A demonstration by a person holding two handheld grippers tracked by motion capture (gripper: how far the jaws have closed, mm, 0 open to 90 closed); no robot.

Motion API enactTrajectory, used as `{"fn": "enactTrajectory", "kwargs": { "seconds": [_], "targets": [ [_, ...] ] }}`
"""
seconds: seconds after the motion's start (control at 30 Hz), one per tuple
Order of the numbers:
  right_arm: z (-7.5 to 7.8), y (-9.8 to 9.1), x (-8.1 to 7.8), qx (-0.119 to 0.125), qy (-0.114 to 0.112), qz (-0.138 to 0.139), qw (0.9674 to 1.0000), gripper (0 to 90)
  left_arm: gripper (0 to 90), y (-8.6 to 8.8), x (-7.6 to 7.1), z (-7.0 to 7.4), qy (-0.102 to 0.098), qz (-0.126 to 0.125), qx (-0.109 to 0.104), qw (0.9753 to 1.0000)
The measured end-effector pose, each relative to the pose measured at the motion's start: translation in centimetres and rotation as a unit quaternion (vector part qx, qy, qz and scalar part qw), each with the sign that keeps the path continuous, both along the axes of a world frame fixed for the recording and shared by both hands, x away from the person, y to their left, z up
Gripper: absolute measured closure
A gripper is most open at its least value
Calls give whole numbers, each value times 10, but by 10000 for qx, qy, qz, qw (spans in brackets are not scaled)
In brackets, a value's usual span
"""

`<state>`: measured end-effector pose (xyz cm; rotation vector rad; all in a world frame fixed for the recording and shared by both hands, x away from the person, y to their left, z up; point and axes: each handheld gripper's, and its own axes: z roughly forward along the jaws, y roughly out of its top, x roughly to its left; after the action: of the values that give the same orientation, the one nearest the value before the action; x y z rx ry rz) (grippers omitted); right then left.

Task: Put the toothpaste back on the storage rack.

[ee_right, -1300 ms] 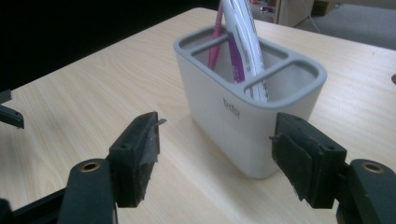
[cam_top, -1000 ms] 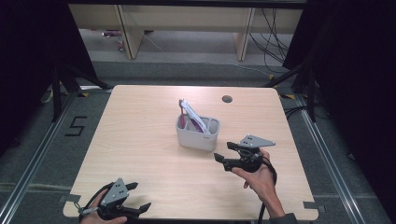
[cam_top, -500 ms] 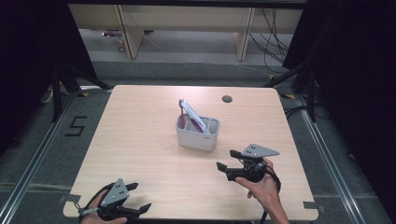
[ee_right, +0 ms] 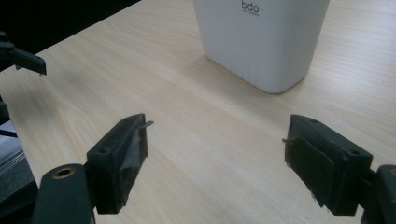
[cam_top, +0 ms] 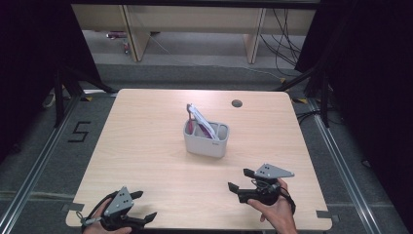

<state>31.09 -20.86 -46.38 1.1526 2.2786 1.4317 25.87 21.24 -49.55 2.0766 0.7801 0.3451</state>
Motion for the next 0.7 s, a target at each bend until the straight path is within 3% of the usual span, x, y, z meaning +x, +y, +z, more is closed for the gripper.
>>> {"fn": "enactTrajectory", "kwargs": {
  "seconds": [0.03, 0.07, 0.13, 0.2, 0.23, 0.27, 0.33, 0.37, 0.57, 0.6, 0.7],
  "targets": [
    [0, -2, 0, -99, -134, 43, 9999, 221, 162, 1, 1, 1, -7, -47, 114, 9999],
    [-1, -1, -2, -14, 21, -12, 10000, 221, 162, 0, 0, 0, 9, -15, 29, 10000],
    [-3, -3, -3, -97, -97, 47, 9999, 221, 162, -1, -1, 0, 34, 49, 60, 10000],
    [-5, -3, -6, -50, 47, 9, 10000, 221, 162, -2, 0, 0, 30, 27, 39, 10000],
    [-7, -4, -5, -107, -80, 50, 9999, 221, 162, -2, 0, -1, 11, 25, -5, 10000],
    [-7, -4, -9, -44, 70, -11, 10000, 221, 161, -2, 0, -1, 6, 16, 8, 10000],
    [-10, -5, -10, -111, 46, -61, 9999, 221, 162, -2, -1, -1, 49, 47, -37, 10000],
    [-10, -7, -10, -145, -56, 35, 9999, 220, 162, 0, 0, 0, 36, 11, 76, 10000],
    [-16, -12, -17, -226, -32, -34, 9997, 215, 161, -1, 0, 0, 32, 35, 15, 10000],
    [-18, -14, -21, -218, 27, -60, 9997, 212, 162, 0, 1, 0, -11, -6, 124, 9999],
    [-20, -17, -25, -216, 93, -77, 9997, 209, 161, -1, 0, 0, 28, 41, 98, 9999]
  ]
}}
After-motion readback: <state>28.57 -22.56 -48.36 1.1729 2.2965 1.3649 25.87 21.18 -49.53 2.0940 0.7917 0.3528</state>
